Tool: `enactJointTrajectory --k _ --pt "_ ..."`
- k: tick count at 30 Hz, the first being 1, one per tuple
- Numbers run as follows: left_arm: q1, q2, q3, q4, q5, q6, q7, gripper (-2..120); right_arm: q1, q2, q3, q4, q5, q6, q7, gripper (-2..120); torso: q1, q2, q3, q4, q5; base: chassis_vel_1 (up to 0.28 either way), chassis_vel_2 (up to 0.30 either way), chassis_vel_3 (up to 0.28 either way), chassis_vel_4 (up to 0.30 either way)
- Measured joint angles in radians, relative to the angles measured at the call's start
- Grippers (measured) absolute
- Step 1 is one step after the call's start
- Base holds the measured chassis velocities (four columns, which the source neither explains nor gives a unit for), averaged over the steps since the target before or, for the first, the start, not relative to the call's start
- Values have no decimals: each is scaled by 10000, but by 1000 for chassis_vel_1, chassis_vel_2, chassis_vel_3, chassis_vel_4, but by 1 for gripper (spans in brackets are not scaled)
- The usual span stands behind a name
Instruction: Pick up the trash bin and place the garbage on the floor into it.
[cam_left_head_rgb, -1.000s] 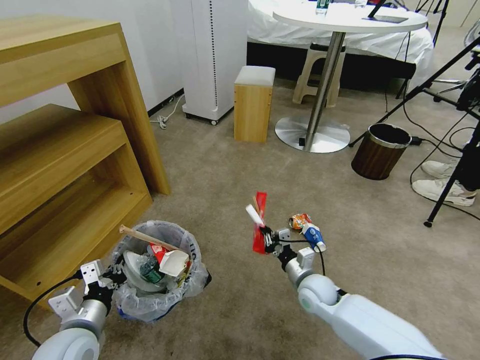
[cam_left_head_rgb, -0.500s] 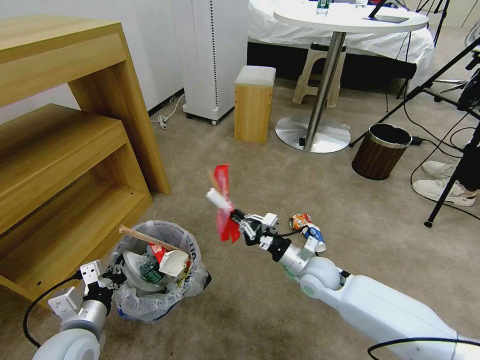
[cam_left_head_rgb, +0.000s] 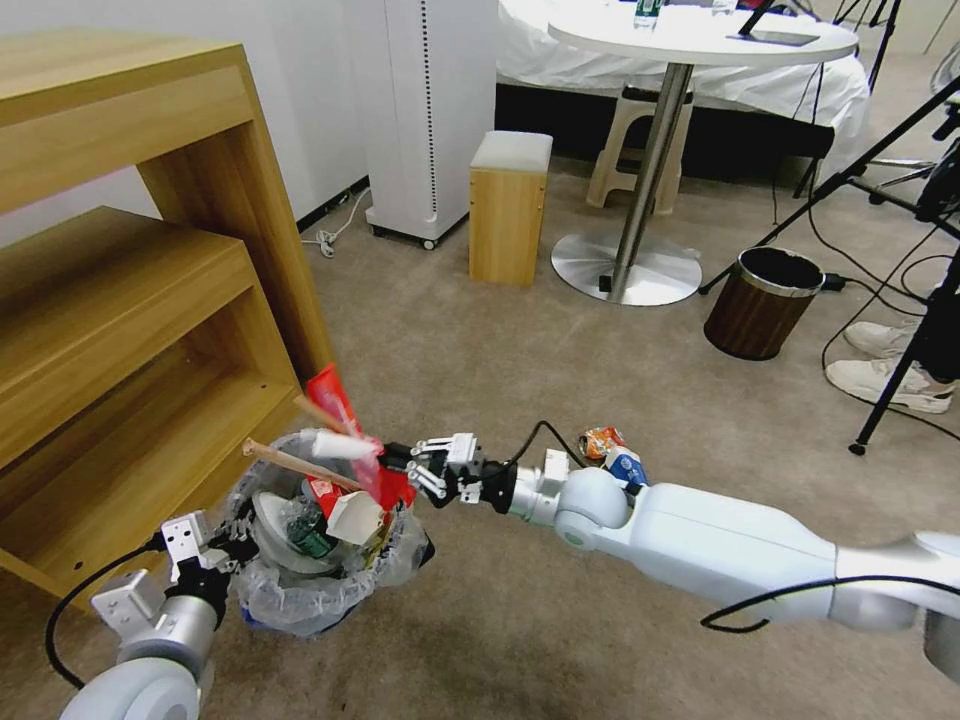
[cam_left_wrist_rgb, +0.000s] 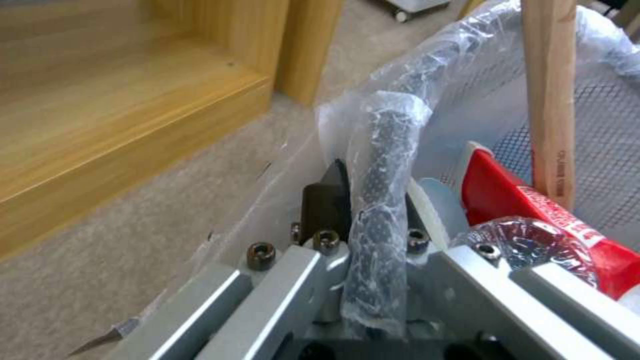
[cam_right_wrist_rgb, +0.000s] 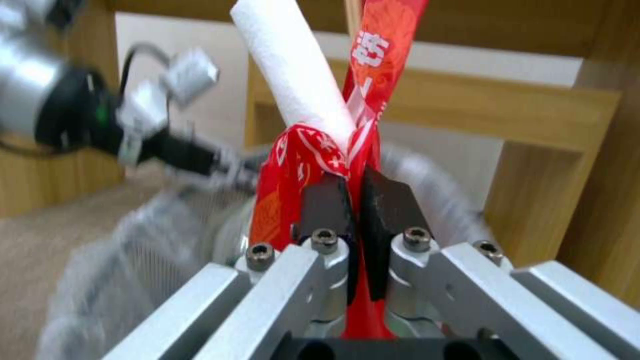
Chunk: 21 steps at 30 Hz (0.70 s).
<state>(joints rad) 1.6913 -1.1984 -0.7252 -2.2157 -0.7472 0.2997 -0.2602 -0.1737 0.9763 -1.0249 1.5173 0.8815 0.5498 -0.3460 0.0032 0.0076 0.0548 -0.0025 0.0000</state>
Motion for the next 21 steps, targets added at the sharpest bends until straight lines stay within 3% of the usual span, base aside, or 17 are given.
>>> enactJointTrajectory --k 10,21 --pt "166 -30 77 -482 -12 110 0 1 147 610 -546 -183 -192 -124 208 2 0 0 0 1 1 0 0 0 0" --pt "185 37 14 -542 -53 111 -8 1 247 335 -705 -124 -499 -243 157 2 0 0 -1 -2 0 0 0 0 0"
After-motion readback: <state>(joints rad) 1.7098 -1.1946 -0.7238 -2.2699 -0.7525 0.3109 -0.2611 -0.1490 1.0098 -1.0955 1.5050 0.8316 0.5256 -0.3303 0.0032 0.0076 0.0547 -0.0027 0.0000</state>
